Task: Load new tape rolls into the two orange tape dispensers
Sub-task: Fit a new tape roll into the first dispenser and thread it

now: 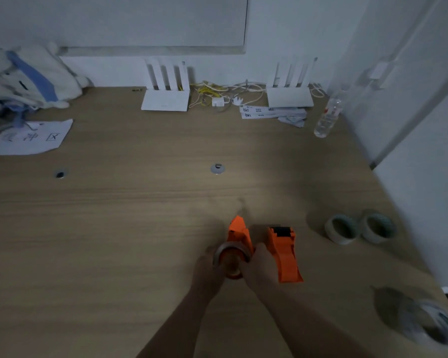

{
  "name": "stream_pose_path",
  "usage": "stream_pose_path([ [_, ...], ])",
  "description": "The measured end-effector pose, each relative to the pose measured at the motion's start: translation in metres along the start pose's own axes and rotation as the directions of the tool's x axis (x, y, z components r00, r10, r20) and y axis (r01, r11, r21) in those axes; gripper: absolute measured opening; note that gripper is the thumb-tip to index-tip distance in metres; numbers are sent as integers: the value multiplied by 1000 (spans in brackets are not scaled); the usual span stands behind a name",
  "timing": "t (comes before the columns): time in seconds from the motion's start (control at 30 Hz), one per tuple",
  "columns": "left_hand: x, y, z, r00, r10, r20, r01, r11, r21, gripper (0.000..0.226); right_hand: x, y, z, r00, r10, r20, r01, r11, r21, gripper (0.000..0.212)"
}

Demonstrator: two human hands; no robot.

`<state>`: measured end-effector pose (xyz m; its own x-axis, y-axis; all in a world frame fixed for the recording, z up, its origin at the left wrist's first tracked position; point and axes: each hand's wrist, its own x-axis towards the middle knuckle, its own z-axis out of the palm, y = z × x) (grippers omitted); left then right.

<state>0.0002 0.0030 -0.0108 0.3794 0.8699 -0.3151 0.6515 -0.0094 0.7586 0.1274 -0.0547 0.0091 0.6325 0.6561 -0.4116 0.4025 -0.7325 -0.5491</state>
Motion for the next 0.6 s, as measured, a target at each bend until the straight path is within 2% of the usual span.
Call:
stream_pose_path([
  [0.07,1,-4,4,1000,-20,5,20,1000,7,70,2,-2,7,1000,30,7,-30,999,-26,42],
  [0.2,4,-15,9,997,-73,1,72,991,111,42,2,-2,18,998,63,3,-62,998,-23,41],
  [0.37,5,-25,14,999,-13,-33,18,984,178,35,2,0,27,997,82,-5,-83,996,-16,40],
  [0.6,10,-34,17,997,-74,34,67,984,166,43,5,5,27,995,92,34,-92,996,-7,39],
])
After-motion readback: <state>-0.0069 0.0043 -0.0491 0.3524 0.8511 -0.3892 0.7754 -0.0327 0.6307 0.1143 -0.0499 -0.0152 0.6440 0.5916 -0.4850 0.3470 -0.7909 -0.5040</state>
